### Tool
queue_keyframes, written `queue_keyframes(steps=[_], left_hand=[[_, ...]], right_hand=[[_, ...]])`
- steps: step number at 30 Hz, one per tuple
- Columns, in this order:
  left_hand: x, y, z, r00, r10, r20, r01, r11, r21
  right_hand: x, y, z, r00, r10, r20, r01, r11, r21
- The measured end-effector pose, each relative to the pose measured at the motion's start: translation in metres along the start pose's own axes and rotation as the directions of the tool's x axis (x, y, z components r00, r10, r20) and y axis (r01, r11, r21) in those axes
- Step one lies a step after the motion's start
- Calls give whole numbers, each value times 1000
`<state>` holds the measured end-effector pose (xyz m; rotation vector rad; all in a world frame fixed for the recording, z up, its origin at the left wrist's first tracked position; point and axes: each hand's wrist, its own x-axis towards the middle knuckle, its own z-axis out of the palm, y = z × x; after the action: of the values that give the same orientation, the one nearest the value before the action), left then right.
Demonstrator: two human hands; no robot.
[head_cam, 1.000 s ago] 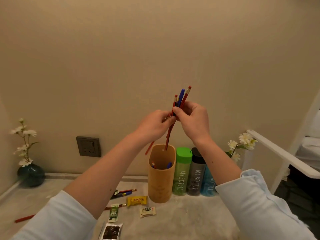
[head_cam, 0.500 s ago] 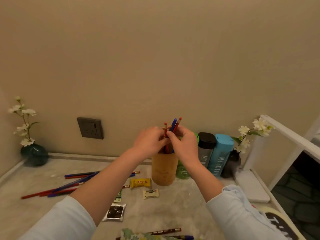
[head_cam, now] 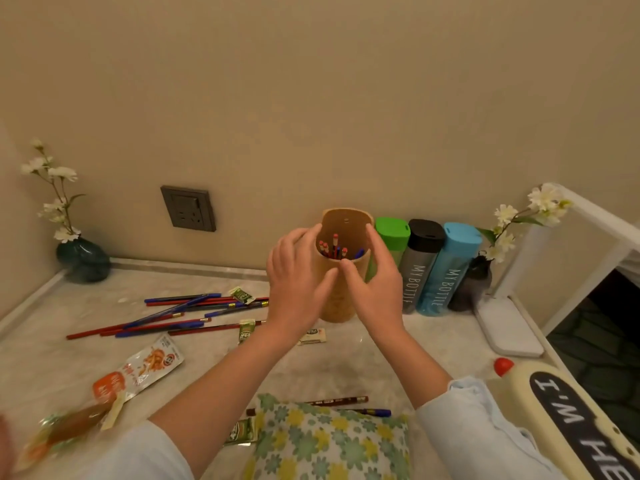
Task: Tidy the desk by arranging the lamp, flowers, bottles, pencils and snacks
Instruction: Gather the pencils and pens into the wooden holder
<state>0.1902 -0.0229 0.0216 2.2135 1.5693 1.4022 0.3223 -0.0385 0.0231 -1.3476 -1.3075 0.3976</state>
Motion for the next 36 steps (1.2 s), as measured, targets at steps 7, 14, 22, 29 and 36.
queue_keyframes(steps=[7,14,22,29,36], left_hand=[[-89,4,21,981,-107,162,109,994,-3],[-135,7,32,824,-230,517,144,969,201],[-151,8,21,743,-230,628,103,967,233],[-154,13,16,646,-295,704,52,937,345],[-152,19,15,648,-296,702,43,934,354]], right_hand=[[-73,36,-22,980,171,104,-144,962,-230],[-115,52,-46,848,423,320,-180,797,-577],[-144,46,-58,760,525,384,-198,749,-633],[-157,43,-62,774,555,305,-211,679,-703],[-160,45,-57,824,526,210,-241,661,-711]])
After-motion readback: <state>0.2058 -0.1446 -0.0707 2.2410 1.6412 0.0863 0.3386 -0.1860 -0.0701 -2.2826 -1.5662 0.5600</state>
